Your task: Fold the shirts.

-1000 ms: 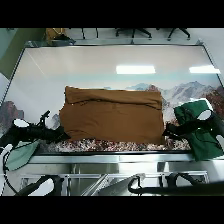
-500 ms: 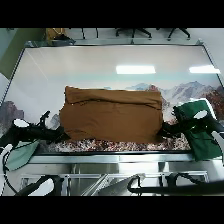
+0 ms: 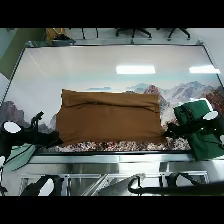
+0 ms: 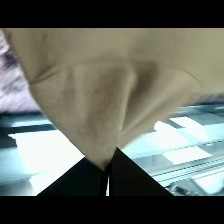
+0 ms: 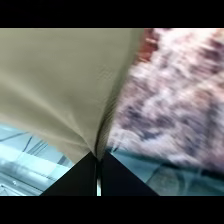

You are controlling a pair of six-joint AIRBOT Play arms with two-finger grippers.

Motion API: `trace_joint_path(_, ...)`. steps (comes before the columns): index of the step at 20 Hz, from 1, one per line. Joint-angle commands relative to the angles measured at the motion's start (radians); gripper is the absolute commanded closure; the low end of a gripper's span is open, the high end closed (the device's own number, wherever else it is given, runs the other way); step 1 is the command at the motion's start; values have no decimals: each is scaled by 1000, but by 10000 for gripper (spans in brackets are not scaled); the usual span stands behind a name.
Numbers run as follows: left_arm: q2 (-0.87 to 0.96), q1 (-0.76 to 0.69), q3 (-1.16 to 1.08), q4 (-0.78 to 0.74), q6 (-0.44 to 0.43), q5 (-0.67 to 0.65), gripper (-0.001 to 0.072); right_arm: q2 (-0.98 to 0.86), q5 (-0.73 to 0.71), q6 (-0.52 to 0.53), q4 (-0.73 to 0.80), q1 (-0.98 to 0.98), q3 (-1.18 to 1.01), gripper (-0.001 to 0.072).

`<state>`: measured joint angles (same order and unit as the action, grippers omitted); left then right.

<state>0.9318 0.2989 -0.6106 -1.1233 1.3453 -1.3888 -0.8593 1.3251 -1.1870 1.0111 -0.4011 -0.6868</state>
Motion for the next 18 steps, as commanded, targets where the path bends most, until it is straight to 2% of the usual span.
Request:
trace_joint_path(1,-121,1,0,-81,51,-61,694,63,19,-33,51,-56,-1,698)
trace_joint_path(3,-140,0,0,-68,52,-64,695,69,7,-17,1,-60,-3,698)
trace_joint_path(5,-128,1,-21,2,40,-49,694,62,-21,69,-153,-60,-19,698)
trace_joint_path(7,-55,-1,-111,106,20,-40,694,26,-70,145,-302,-58,-66,699)
trace_joint_path(10,99,-1,-301,218,2,-19,694,-79,-123,231,-439,-53,-164,699)
trace_joint_path(15,384,-10,-600,296,-2,118,693,-341,-223,307,-474,23,-362,698)
trace_joint_path(18,575,-66,-708,277,-10,181,692,-479,-293,355,-473,79,-446,697)
